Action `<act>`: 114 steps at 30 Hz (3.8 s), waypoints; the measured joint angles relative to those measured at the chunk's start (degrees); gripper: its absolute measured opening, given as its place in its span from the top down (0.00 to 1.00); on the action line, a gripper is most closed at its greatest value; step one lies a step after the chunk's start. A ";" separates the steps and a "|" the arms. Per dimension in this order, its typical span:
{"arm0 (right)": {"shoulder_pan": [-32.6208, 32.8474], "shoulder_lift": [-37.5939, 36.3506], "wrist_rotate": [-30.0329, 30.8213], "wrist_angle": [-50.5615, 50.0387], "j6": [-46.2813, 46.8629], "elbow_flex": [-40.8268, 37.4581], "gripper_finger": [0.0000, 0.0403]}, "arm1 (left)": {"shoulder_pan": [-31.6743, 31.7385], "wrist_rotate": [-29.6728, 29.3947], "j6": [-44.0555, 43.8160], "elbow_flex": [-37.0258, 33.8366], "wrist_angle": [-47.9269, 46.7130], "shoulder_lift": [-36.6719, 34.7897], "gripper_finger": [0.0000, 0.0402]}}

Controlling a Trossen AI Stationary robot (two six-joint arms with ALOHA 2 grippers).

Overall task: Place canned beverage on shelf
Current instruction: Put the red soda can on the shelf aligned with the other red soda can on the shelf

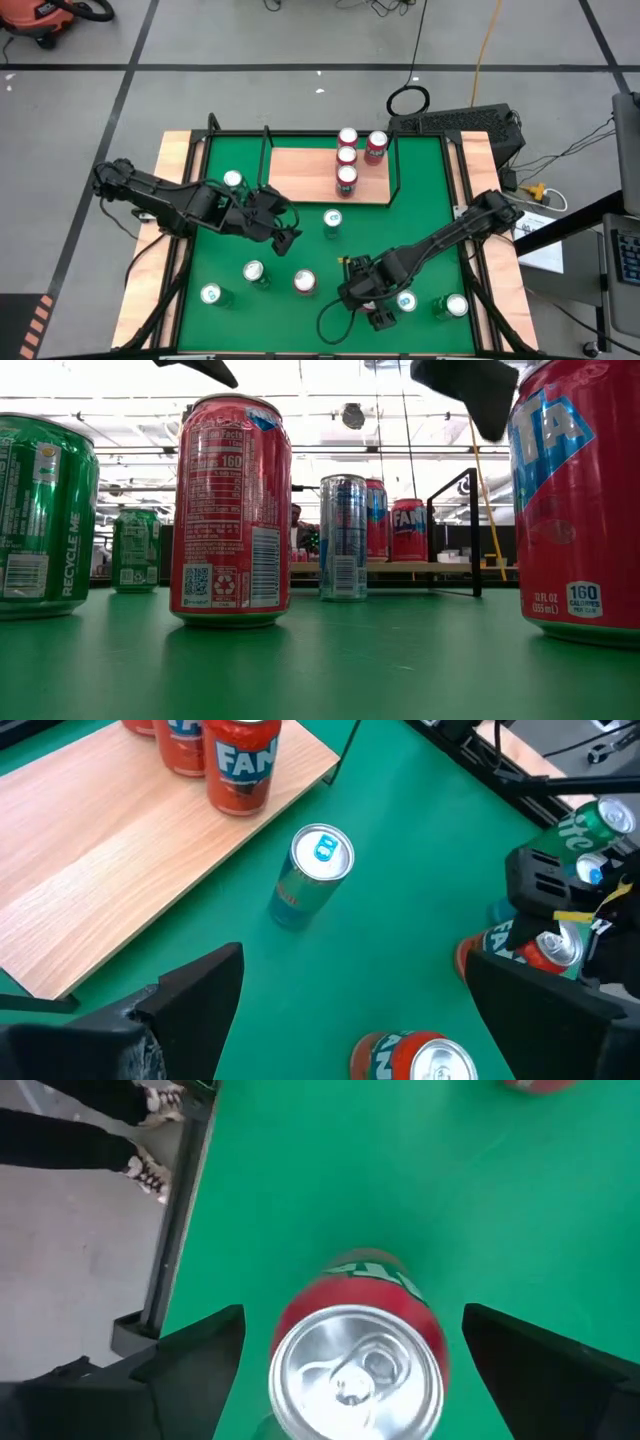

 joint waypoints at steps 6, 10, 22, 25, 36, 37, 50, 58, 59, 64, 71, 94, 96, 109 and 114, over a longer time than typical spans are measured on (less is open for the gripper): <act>0.07 4.15 0.07 -2.04 0.66 -0.02 0.11 | -1.23 -0.07 0.61 0.00 -0.97 0.00 0.05; -0.04 5.72 0.16 -3.67 1.17 -0.02 0.12 | -1.48 -0.22 2.26 0.00 -1.04 0.02 0.05; -0.59 3.35 1.67 -4.68 3.58 -0.02 0.21 | -1.48 -0.33 3.16 0.00 -1.00 0.04 0.05; -0.74 3.33 0.63 -4.35 3.33 -0.02 0.29 | -1.48 -0.31 3.43 0.00 -1.00 0.04 0.05; -1.68 -0.98 0.13 -8.19 4.83 2.74 0.28 | -2.74 1.34 2.96 0.00 2.29 0.04 0.05; -1.85 -1.91 0.09 -9.08 4.81 4.17 0.28 | -3.12 1.36 3.16 0.00 3.62 0.04 0.05; -5.09 -10.86 4.52 -19.11 -5.04 25.29 0.28 | -6.26 6.74 22.56 0.07 31.97 0.42 0.05; -8.99 -14.07 4.72 -19.24 -14.49 28.97 0.27 | -1.94 10.49 23.95 0.09 42.04 3.71 0.05; -9.54 -14.23 4.72 -19.35 -15.38 28.96 0.27 | -1.60 11.10 24.03 0.09 42.88 4.30 0.05; -11.45 -14.51 4.86 -19.23 -20.32 28.96 0.27 | -0.45 11.64 24.42 0.07 44.40 7.51 0.05; -12.94 -14.50 4.78 -17.78 -27.02 28.94 0.27 | -0.19 10.42 24.51 0.07 44.55 11.40 0.05; -15.97 -14.61 5.14 -15.22 -23.58 28.96 0.16 | -0.28 3.86 26.69 0.00 48.14 12.81 0.25; -16.16 -14.68 6.21 -15.39 -18.46 28.96 0.12 | -0.22 3.07 27.65 0.00 48.35 12.81 0.26; -20.03 -18.47 14.14 -9.36 19.68 28.92 0.06 | -0.22 -21.58 41.51 5.22 47.50 12.73 0.26; -24.22 -20.70 15.11 -5.87 28.36 28.96 0.06 | -0.12 -32.93 45.68 5.49 47.47 12.66 0.26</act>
